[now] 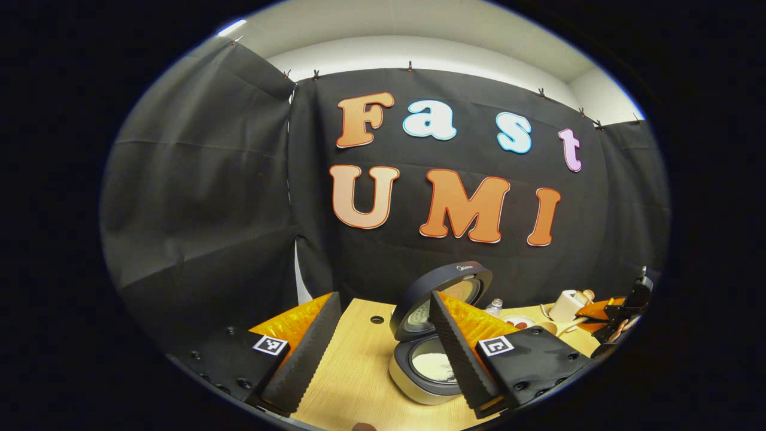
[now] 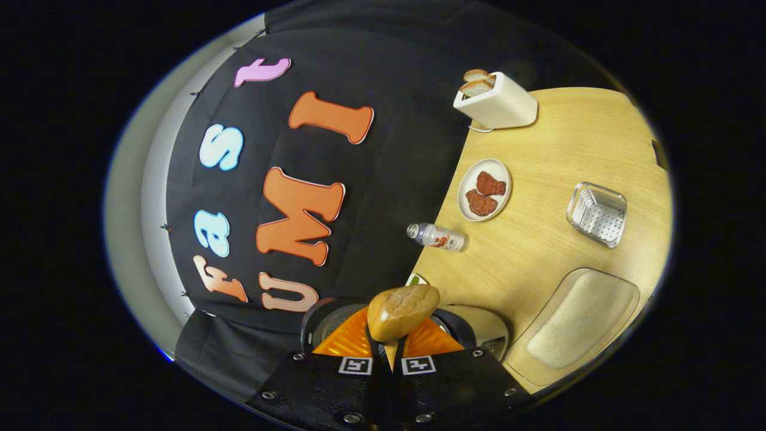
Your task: Close the left gripper, press the button to open the rice cooker; take a wooden spoon from the chopstick holder with the right hand, scoop a spoonful of rice and pour it into the rice cooker, then put the wooden spoon back into the chopstick holder.
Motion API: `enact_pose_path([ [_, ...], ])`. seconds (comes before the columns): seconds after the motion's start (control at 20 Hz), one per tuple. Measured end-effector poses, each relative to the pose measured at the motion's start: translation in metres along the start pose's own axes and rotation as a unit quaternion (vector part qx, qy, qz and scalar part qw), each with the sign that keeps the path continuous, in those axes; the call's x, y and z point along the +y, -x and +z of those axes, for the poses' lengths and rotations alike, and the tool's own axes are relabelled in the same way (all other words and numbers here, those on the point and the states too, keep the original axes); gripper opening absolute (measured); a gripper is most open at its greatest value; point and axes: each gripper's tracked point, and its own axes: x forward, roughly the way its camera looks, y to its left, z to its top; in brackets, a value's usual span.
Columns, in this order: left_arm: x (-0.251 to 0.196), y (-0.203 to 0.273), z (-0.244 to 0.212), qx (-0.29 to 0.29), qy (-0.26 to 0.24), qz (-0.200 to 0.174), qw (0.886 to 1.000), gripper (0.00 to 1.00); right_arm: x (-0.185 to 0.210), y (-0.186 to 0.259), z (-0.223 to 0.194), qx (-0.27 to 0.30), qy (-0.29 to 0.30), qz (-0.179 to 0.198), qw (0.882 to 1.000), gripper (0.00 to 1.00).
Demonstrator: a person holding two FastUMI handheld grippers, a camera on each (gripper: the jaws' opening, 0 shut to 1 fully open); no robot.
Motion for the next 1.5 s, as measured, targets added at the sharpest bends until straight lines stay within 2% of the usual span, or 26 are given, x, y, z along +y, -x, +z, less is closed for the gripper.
enact_pose_path([
  [0.25,0.004,-0.004,0.003,0.001,-0.003,0.002,1.000,1.00,0.019,-0.053,-0.022,0.025,0.030,-0.006,0.999,0.04],
  [0.55,0.017,-0.011,0.000,0.005,0.003,0.009,1.000,1.00,0.018,-0.090,-0.036,0.019,0.138,-0.032,0.990,0.04],
  [0.95,0.029,-0.022,-0.009,0.016,0.001,0.022,1.000,1.00,0.006,-0.105,-0.041,0.021,0.196,-0.050,0.979,0.04],
  [1.3,0.027,-0.029,0.000,0.010,0.004,0.018,1.000,1.00,0.017,-0.108,-0.044,0.017,0.272,-0.044,0.961,0.04],
  [1.5,0.028,-0.030,0.000,0.014,0.003,0.020,1.000,1.00,0.021,-0.107,-0.055,0.034,0.302,-0.036,0.952,0.04],
])
